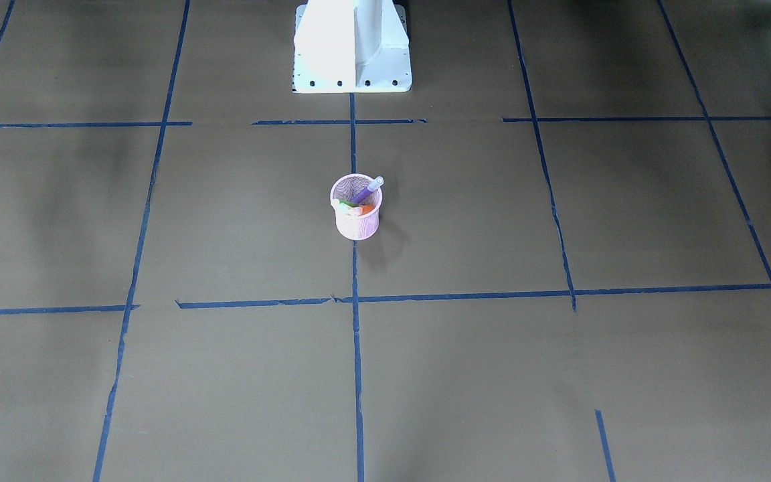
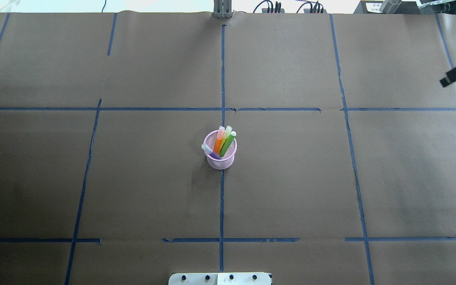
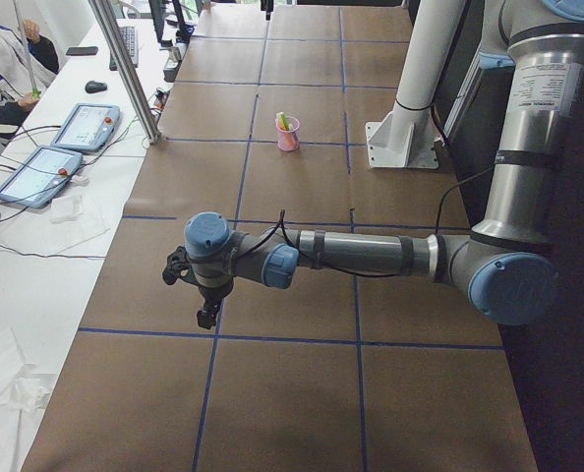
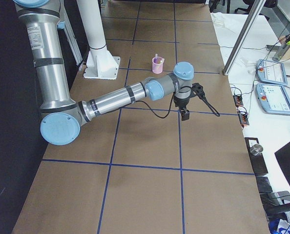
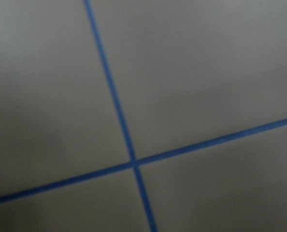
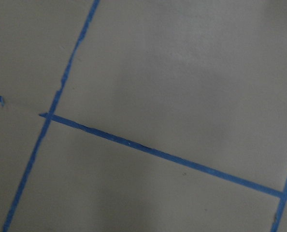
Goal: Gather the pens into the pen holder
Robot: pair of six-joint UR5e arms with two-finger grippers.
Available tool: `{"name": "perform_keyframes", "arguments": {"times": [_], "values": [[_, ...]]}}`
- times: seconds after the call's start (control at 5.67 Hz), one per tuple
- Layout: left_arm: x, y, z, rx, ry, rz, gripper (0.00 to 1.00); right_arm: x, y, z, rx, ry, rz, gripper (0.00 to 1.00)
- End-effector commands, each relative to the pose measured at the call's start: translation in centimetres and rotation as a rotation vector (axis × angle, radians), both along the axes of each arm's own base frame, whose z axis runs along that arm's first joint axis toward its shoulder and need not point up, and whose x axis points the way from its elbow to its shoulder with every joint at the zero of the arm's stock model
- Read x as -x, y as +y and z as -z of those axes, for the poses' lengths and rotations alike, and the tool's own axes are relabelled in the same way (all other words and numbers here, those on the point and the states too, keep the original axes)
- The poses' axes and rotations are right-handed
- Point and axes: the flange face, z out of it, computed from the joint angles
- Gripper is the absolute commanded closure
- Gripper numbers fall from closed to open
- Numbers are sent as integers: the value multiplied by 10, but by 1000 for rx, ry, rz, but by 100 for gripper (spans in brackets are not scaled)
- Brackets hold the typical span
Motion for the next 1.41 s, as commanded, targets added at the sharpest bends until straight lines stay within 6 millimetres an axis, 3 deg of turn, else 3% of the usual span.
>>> {"name": "perform_keyframes", "arguments": {"times": [0.0, 0.18, 0.35, 0.71, 0.88, 1.06, 1.24], "values": [[28, 12, -16, 124, 32, 39, 0, -37, 32, -70, 120, -9, -24, 0], [29, 17, -23, 163, 23, 40, 0, -45, 31, -76, 139, -4, -48, 0], [28, 32, -38, 199, 28, 38, 0, -93, 45, -118, 227, -26, -138, 0], [27, 41, -49, 263, 33, 32, 0, -119, 65, -182, 382, -163, -183, 0], [27, 49, -58, 249, 25, 8, 0, -135, 70, -189, 387, -163, -214, 0], [27, 53, -61, 244, 23, -3, 0, -153, 73, -183, 376, -166, -251, 0], [27, 54, -63, 244, 23, -4, 0, -156, 73, -171, 355, -165, -258, 0]]}}
